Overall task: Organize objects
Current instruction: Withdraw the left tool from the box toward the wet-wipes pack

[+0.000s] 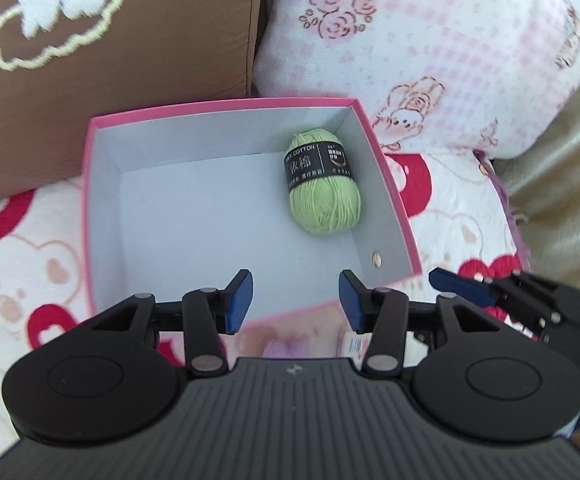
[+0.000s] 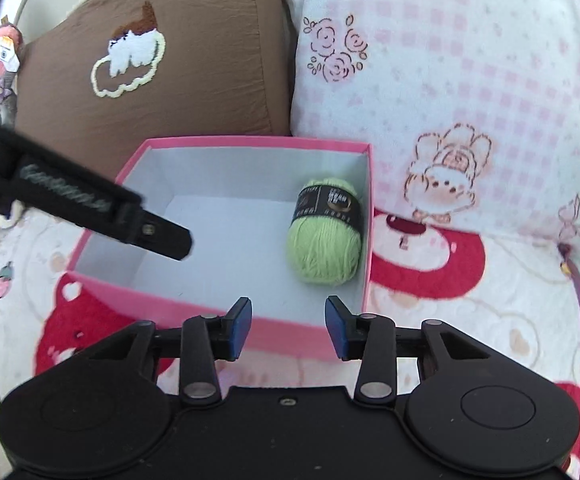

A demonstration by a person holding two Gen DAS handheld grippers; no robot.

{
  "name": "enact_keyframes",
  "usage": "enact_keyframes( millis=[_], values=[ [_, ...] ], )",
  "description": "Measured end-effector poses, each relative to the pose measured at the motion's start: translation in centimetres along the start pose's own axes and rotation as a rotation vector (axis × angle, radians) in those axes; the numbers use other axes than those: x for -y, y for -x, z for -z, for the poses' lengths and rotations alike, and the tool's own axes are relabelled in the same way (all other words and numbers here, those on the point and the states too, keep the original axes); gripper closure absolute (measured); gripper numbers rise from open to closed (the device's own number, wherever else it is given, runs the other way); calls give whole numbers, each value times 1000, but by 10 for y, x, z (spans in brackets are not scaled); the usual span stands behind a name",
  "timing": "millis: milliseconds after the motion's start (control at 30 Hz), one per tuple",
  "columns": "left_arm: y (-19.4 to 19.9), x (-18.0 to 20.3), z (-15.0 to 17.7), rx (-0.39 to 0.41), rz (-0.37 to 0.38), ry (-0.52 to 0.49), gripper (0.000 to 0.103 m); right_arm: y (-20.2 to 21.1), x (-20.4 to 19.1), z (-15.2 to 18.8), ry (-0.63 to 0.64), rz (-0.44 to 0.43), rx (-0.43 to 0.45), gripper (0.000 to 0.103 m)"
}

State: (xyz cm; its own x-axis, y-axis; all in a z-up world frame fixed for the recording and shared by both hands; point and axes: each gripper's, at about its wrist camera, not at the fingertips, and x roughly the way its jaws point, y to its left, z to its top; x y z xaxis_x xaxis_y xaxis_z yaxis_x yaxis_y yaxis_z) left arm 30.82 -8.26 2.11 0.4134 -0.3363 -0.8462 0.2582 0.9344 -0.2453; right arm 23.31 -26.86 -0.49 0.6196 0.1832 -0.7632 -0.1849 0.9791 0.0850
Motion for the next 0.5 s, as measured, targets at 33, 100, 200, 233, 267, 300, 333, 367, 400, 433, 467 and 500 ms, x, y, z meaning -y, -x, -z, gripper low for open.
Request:
enact_keyframes(
  millis=[33,100,200,233,267,300,333,367,400,433,467,500],
  values=[
    [7,1,4,0,1,-6,55,4,-1,0,-1,-2,-1,54],
    [21,3,11,3,12,-10,53,14,-5,1,-6,-8,0,50],
    [42,6,22,16,25,-26,49,34,-16,3,10,-12,1,40],
    [48,7,26,20,23,-34,48,39,-19,4,21,-6,0,38],
    [54,9,29,14,14,-51,48,44,-23,5,37,3,-1,37],
    [59,10,33,9,-1,-67,48,48,-26,7,50,8,-1,35],
    [65,10,36,12,-10,-72,48,53,-29,8,57,13,0,33],
    [70,10,38,14,-11,-74,48,58,-32,10,61,17,2,31],
    [75,8,41,13,-10,-73,48,62,-35,11,62,15,3,29],
    [80,7,44,12,-13,-68,48,66,-36,13,58,14,2,28],
    [85,6,48,14,-19,-69,48,70,-38,14,49,17,-2,26],
    [90,5,51,20,-25,-79,47,73,-39,15,36,16,-6,24]
  ],
)
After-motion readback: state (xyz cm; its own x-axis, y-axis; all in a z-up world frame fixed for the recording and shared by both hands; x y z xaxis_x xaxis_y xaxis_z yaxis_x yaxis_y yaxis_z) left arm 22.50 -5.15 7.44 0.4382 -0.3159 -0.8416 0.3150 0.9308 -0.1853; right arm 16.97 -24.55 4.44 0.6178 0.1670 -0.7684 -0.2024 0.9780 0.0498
